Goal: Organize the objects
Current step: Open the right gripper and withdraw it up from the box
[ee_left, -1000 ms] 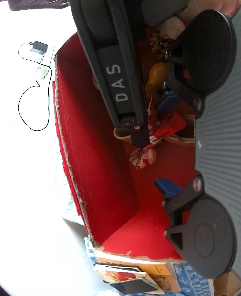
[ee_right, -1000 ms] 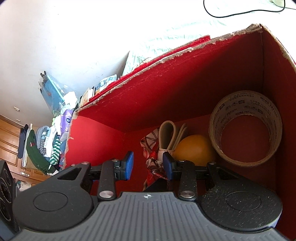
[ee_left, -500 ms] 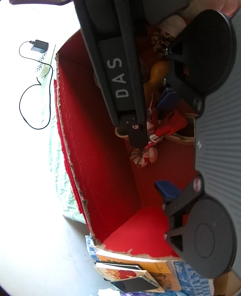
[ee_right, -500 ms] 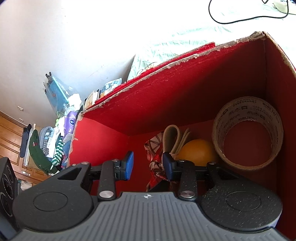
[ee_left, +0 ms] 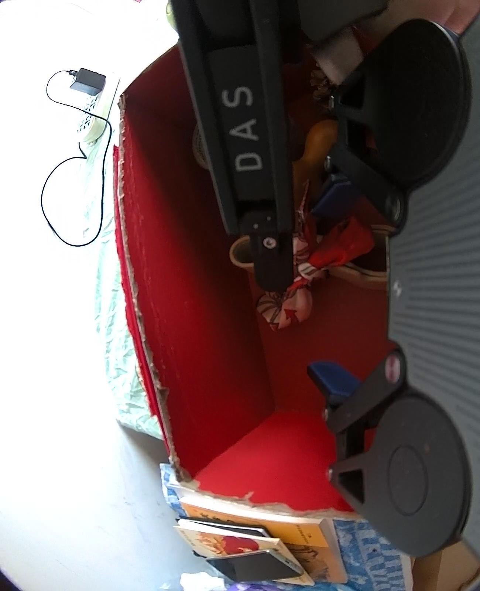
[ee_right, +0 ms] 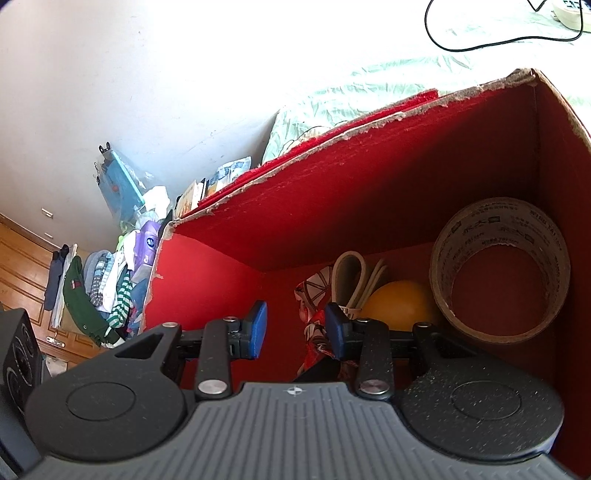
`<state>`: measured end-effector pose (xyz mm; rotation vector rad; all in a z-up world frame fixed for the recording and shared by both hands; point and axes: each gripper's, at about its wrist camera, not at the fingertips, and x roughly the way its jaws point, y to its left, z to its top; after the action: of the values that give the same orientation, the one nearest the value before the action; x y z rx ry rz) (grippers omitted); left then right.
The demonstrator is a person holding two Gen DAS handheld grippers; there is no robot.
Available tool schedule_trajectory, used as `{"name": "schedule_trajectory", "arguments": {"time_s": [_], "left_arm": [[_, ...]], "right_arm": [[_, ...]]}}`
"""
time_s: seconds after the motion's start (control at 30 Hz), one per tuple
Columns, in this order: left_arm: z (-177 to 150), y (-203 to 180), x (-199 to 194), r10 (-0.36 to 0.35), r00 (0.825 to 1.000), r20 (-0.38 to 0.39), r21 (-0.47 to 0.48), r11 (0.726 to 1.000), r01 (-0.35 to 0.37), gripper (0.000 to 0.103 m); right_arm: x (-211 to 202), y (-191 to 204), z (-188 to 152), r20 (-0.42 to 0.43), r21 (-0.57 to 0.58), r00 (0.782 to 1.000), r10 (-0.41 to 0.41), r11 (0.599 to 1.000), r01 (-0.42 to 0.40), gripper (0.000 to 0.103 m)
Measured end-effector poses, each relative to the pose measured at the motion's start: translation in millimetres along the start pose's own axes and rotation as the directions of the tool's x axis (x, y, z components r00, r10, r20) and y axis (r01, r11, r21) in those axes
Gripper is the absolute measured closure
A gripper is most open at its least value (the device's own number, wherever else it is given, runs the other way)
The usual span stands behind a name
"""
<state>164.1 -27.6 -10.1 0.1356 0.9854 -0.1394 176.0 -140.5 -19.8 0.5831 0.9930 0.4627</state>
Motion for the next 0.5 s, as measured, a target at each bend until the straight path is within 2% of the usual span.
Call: {"name": "schedule_trajectory", "arguments": {"time_s": [0.17, 0.37, 0.5], "left_arm": [[1.0, 1.6, 1.5, 0.000, 1.000, -0.009, -0.024, 1.000, 0.000, 0.014], [0.6, -0.6, -16.0, 0.010, 1.000, 0.018, -0.041, 0.999, -0.009, 0.012], [-2.4, 1.1, -34.1, 0.043, 0.998, 0.042, -0.055, 0.998, -0.041, 0.011]], "right_arm": [[-2.1, 1.1, -0.9, 0.014, -0.009, 1.000, 0.008, 1.000, -0.008, 0.064], [-18.9, 9.3, -13.2, 0.158, -0.034, 0.987, -0.039, 0.998, 0.045, 0.064], [-37.0, 19.5, -21.4, 0.208, -0.067, 0.978, -0.033, 0.997, 0.048, 0.064]]}}
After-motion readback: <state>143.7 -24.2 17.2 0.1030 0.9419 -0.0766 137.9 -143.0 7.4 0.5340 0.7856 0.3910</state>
